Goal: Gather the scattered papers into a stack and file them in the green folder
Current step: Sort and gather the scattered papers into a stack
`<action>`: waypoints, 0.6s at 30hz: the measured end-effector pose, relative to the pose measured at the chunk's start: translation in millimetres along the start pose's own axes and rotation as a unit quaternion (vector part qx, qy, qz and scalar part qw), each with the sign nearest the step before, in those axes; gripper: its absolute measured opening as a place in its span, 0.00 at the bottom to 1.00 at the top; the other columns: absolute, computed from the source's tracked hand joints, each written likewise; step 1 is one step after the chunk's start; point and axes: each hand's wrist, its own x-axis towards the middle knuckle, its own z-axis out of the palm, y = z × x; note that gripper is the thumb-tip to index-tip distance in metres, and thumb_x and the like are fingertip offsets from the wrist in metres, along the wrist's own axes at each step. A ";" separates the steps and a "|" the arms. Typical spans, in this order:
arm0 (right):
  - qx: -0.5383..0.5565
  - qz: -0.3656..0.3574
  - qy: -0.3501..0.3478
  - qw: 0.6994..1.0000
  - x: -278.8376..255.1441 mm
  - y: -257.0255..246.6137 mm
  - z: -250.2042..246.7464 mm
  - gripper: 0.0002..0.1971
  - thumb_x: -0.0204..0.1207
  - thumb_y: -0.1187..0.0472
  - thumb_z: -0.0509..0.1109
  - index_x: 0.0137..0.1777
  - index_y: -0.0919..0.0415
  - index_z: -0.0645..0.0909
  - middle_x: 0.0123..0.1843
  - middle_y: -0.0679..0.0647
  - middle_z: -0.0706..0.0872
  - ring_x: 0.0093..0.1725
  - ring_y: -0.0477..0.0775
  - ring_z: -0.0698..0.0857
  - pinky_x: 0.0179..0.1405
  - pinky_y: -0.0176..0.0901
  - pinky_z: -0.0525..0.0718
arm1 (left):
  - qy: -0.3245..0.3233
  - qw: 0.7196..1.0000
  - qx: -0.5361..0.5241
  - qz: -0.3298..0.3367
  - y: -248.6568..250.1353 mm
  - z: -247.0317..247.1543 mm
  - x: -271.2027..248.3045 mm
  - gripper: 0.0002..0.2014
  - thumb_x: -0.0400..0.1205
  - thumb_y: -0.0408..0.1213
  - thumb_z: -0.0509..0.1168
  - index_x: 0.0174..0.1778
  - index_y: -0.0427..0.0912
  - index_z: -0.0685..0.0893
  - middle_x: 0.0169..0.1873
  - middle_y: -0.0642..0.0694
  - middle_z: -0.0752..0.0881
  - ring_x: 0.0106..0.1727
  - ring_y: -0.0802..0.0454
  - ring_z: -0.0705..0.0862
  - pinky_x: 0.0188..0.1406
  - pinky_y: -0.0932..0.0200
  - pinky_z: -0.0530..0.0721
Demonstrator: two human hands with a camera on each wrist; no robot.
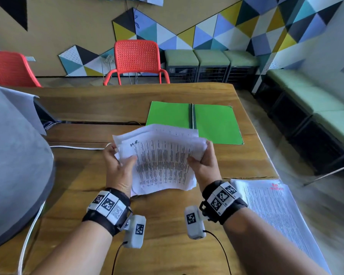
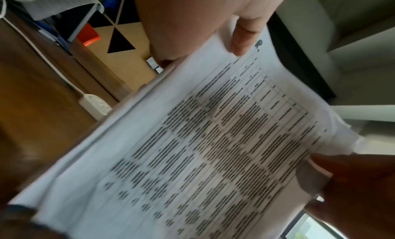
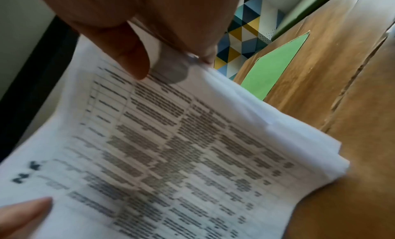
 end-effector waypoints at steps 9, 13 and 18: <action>0.061 0.072 -0.006 0.996 20.1 9.0 -6.2 0.40 0.49 0.81 0.58 0.62 0.49 0.71 0.55 0.62 0.79 0.54 0.62 0.81 0.44 0.55 0.83 | -0.021 0.989 0.069 -0.128 -40.5 -21.7 24.4 0.34 0.52 0.27 0.61 0.57 0.49 0.78 0.56 0.35 0.84 0.58 0.32 0.82 0.53 0.38 0.83; 0.050 0.060 0.002 0.997 25.9 12.0 -0.5 0.37 0.51 0.82 0.58 0.58 0.49 0.73 0.50 0.56 0.83 0.52 0.61 0.82 0.45 0.57 0.84 | 0.001 0.993 0.053 -0.107 -38.7 -13.6 28.4 0.32 0.54 0.24 0.60 0.55 0.49 0.77 0.54 0.41 0.82 0.57 0.40 0.81 0.58 0.44 0.78; 0.051 0.048 0.008 0.998 29.2 12.7 -0.2 0.33 0.58 0.87 0.57 0.55 0.51 0.75 0.45 0.53 0.85 0.47 0.57 0.85 0.48 0.60 0.84 | -0.007 0.993 0.056 -0.100 -30.4 -3.1 22.6 0.28 0.61 0.27 0.59 0.57 0.53 0.77 0.47 0.46 0.83 0.52 0.45 0.80 0.55 0.48 0.78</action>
